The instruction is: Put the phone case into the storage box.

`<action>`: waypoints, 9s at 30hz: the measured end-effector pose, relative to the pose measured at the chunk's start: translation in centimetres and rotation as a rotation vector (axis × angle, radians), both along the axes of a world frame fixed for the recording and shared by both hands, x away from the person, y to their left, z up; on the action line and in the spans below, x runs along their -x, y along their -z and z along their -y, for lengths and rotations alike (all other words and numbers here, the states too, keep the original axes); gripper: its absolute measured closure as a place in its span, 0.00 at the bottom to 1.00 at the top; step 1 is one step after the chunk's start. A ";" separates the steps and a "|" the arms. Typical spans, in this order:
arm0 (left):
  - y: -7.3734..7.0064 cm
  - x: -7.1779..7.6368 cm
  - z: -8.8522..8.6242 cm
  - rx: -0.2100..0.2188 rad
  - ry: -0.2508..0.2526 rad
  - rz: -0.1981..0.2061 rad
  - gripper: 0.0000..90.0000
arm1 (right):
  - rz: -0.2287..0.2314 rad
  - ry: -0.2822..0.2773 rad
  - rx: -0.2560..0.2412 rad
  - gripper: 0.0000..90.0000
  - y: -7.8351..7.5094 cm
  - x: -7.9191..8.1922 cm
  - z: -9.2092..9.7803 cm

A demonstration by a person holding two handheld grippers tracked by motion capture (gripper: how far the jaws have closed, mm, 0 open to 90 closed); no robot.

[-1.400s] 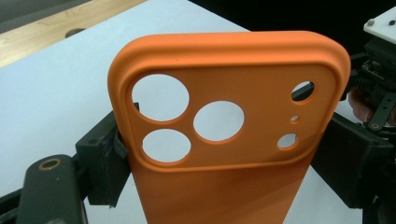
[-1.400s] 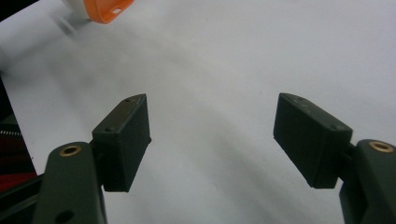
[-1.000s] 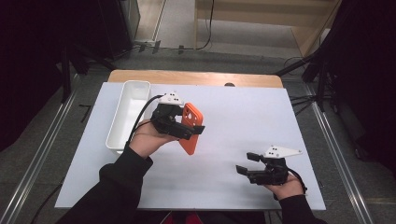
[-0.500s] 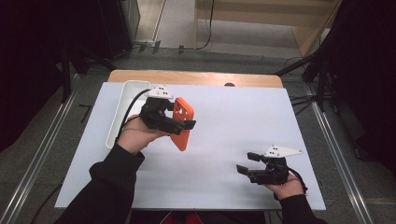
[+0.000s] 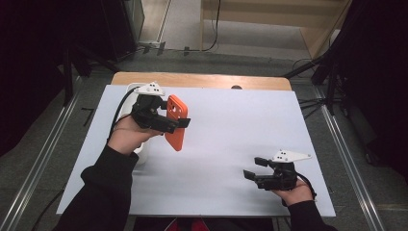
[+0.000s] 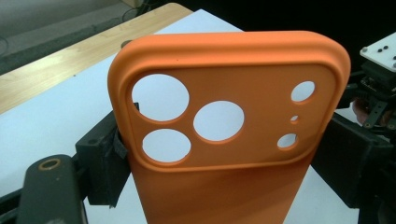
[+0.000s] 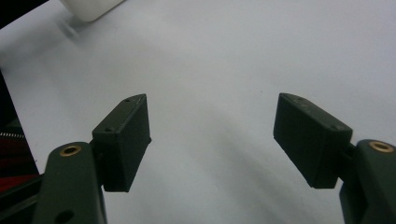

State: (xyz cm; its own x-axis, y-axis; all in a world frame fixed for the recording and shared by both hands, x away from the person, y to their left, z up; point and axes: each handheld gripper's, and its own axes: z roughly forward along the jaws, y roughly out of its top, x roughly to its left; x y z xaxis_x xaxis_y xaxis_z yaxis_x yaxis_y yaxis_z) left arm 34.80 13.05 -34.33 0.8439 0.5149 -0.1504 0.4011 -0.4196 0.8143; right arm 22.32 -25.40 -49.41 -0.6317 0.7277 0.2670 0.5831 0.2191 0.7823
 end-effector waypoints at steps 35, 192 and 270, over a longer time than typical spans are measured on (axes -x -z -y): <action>-1.8 -1.1 -5.8 0.016 -0.235 0.049 0.17 | 0.002 -0.008 -0.004 0.29 0.0 0.0 -0.2; 5.3 -14.9 -8.1 -0.049 -0.793 0.078 0.17 | 0.016 -0.014 -0.017 0.29 -0.3 -0.2 -0.5; 7.2 -15.7 -7.4 -0.137 -0.761 0.065 0.08 | 0.022 -0.001 -0.038 0.28 -0.4 -0.1 -0.4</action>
State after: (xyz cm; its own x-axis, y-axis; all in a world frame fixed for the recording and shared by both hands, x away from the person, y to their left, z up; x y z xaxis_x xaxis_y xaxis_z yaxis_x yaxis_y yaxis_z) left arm 50.52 20.41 -41.49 0.2556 0.9668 -0.0055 0.5725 -0.1468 0.8066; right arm 22.45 -25.03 -49.03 -0.6382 0.7169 0.2808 0.5656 0.1892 0.8027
